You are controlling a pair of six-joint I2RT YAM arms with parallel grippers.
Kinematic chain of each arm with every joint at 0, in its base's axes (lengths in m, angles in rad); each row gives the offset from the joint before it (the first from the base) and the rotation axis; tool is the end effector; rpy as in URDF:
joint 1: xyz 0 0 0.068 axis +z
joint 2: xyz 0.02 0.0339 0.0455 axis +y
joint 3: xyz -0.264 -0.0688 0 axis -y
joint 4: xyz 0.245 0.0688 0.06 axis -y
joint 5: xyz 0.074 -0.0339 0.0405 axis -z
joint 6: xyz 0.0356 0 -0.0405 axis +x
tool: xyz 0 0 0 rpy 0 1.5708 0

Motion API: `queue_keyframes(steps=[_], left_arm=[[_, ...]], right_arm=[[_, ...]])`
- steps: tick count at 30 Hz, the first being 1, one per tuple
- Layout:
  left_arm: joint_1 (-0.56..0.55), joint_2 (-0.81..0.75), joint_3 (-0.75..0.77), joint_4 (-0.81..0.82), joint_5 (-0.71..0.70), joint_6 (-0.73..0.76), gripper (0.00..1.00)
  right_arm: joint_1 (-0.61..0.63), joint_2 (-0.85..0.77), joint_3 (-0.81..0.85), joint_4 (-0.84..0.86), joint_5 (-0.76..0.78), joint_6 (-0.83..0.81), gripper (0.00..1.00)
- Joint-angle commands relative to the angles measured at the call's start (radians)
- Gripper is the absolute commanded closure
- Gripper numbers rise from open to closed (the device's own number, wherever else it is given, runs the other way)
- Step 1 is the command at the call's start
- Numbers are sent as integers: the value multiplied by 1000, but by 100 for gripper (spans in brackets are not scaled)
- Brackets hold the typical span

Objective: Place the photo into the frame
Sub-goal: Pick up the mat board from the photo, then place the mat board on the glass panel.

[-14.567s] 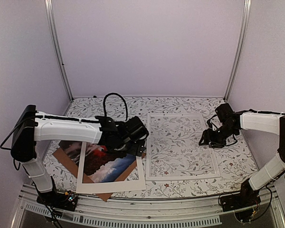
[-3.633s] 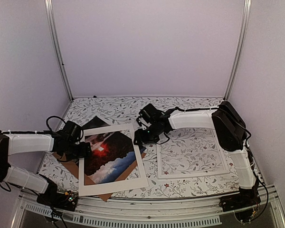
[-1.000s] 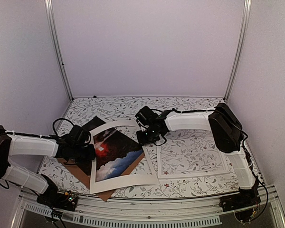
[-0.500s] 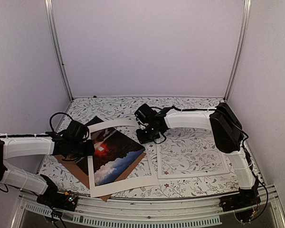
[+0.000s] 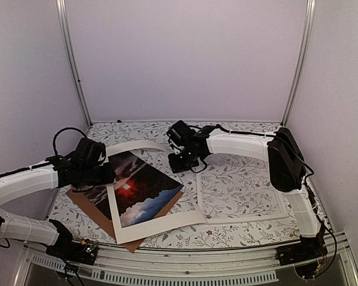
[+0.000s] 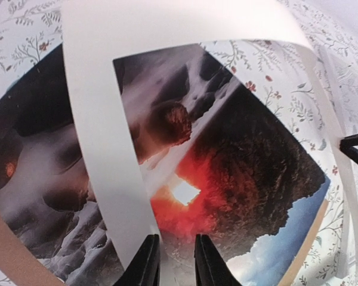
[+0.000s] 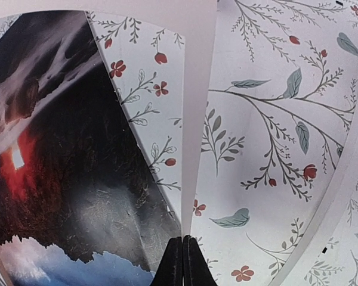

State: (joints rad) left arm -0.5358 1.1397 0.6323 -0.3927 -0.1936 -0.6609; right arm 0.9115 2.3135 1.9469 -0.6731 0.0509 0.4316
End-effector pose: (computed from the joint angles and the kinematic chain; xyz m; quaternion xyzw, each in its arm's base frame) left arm 0.1932 -0.1068 0.2014 -0.0905 0.9360 -0.1091 0.3221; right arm 0.3103 0.3975 0.1817 -0.2228 0.9386 0.1440 0.2207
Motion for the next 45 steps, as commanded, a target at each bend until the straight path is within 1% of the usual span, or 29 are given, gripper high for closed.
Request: queue_keyframes(steps=[1, 5, 9, 14, 19, 26, 32, 37, 42, 45], left_arm=[[14, -54, 74, -61, -8, 38, 77], [19, -73, 119, -75, 22, 65, 75], [17, -69, 142, -49, 106, 108, 70], [17, -86, 144, 29, 232, 145, 61], [16, -118, 147, 81, 294, 164, 54], [13, -118, 135, 91, 303, 185, 51], [11, -87, 129, 106, 300, 187, 50], [10, -55, 132, 117, 299, 185, 50], [8, -34, 130, 125, 299, 181, 50], [6, -24, 126, 135, 299, 180, 50]], right_arm=[[2, -14, 44, -47, 22, 15, 98], [-15, -35, 48, -94, 78, 16, 99], [-48, -89, 23, -155, 167, 18, 99], [-92, -184, -62, -201, 257, 19, 99], [-141, -266, -161, -225, 321, 22, 99], [-241, -391, -378, -226, 413, 10, 99], [-324, -459, -513, -231, 492, -34, 99], [-369, -473, -560, -240, 575, -67, 99], [-404, -444, -566, -252, 651, -116, 100], [-427, -417, -569, -238, 666, -155, 100]])
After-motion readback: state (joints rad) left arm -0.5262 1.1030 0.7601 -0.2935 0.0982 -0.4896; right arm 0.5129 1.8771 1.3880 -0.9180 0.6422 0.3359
